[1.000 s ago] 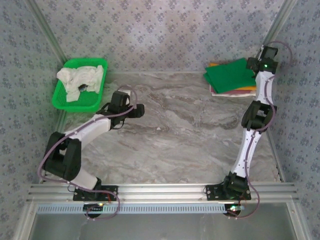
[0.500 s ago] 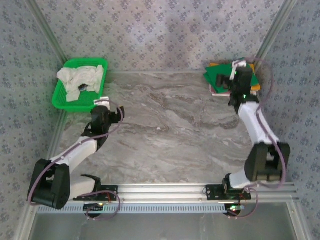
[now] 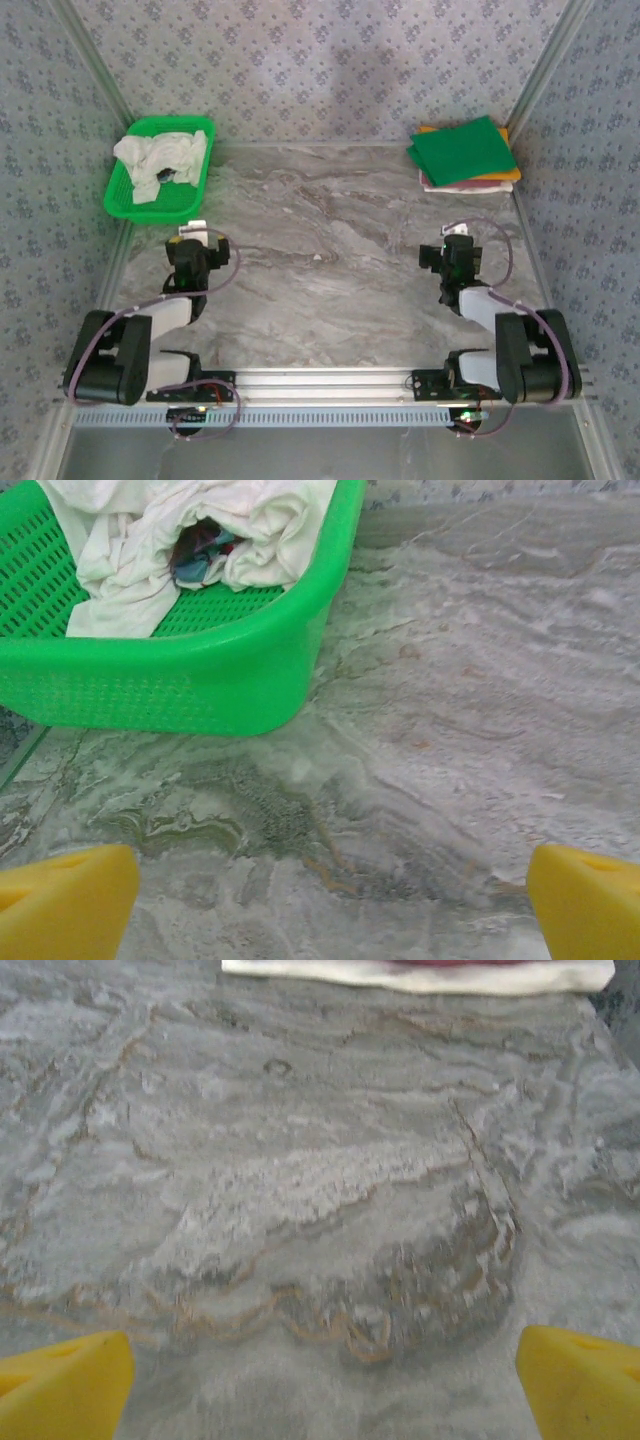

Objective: Fold and stack the t-shirts

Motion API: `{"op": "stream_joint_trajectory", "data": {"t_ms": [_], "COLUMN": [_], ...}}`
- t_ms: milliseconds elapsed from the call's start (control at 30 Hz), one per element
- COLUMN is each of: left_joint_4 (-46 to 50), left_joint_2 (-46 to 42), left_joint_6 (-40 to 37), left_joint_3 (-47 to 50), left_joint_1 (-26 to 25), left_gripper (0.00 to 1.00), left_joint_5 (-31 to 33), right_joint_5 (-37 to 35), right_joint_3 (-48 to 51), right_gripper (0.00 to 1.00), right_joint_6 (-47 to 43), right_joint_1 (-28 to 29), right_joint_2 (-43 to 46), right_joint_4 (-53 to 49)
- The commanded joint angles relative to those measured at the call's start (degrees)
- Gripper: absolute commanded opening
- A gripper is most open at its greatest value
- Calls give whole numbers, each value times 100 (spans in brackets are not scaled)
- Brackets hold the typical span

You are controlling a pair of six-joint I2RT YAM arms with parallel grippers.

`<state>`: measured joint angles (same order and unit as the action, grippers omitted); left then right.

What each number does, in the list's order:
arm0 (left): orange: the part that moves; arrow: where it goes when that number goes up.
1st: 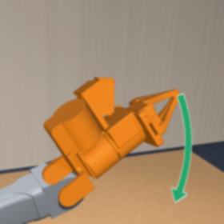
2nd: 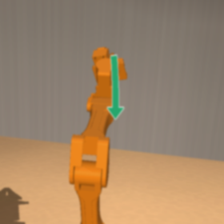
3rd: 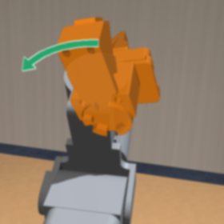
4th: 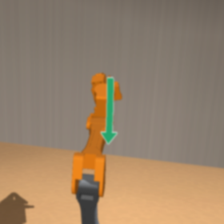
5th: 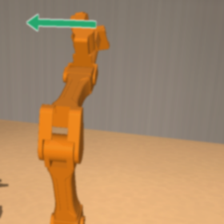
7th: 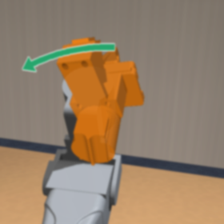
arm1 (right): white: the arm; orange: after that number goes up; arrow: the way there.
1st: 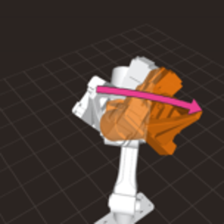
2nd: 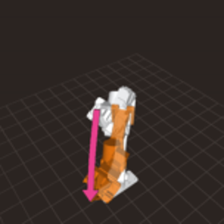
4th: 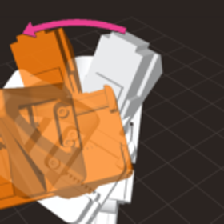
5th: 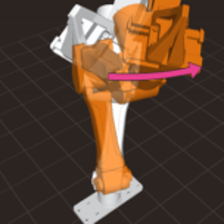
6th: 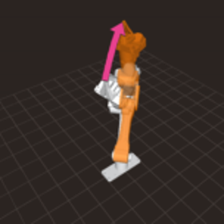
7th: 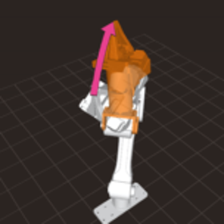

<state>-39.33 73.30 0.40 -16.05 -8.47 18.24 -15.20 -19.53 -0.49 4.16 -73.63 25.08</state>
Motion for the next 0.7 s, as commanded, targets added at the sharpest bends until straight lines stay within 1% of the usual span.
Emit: {"op": "stream_joint_trajectory", "data": {"t_ms": [0, 67, 100, 167, 200, 233, 267, 300, 333, 367, 400, 433, 467, 667], "left_joint_4": [-842, -1086, -1103, -1413, -1563, -1807, -1974, -1959, -1716, -1404, -847, -657, -844, -743], "left_joint_2": [320, 484, 552, 848, 983, 1140, 1224, 1275, 1342, 1436, 1426, 1445, 1465, 1451], "left_joint_6": [-293, -268, -166, 7, 44, 55, 41, 15, -11, -23, -7, 81, 192, 191], "left_joint_3": [-157, -154, -165, -115, -95, -38, 1, -20, -154, -389, -648, -787, -713, -741], "left_joint_1": [149, 355, 452, 694, 749, 765, 763, 772, 777, 781, 785, 902, 999, 989], "left_gripper": [100, 100, 100, 100, 100, 100, 99, 100, 99, 100, 100, 100, 100, 100], "left_joint_5": [-299, -644, -681, -1039, -1157, -1176, -1235, -1337, -1417, -1398, -1332, -1508, -1540, -1505], "right_joint_5": [283, 417, 508, 828, 978, 1061, 1034, 1032, 1088, 1179, 1177, 1142, 1151, 1106], "right_joint_3": [-186, -268, -346, -224, -174, -59, -29, -150, -270, -247, -252, -246, -231, -252], "right_gripper": [100, 100, 100, 100, 100, 100, 100, 100, 100, 100, 100, 100, 100, 100], "right_joint_6": [-272, -377, -304, -185, -108, -91, -104, -84, -29, -9, -16, -30, -30, -56], "right_joint_1": [-62, -84, -156, -348, -451, -495, -479, -493, -531, -595, -603, -570, -574, -547], "right_joint_2": [-375, -729, -872, -1213, -1257, -1383, -1392, -1326, -1393, -1371, -1366, -1374, -1361, -1373], "right_joint_4": [1468, 1805, 1707, 2203, 2292, 2667, 2689, 2367, 2252, 2253, 2219, 2263, 2262, 2260]}}
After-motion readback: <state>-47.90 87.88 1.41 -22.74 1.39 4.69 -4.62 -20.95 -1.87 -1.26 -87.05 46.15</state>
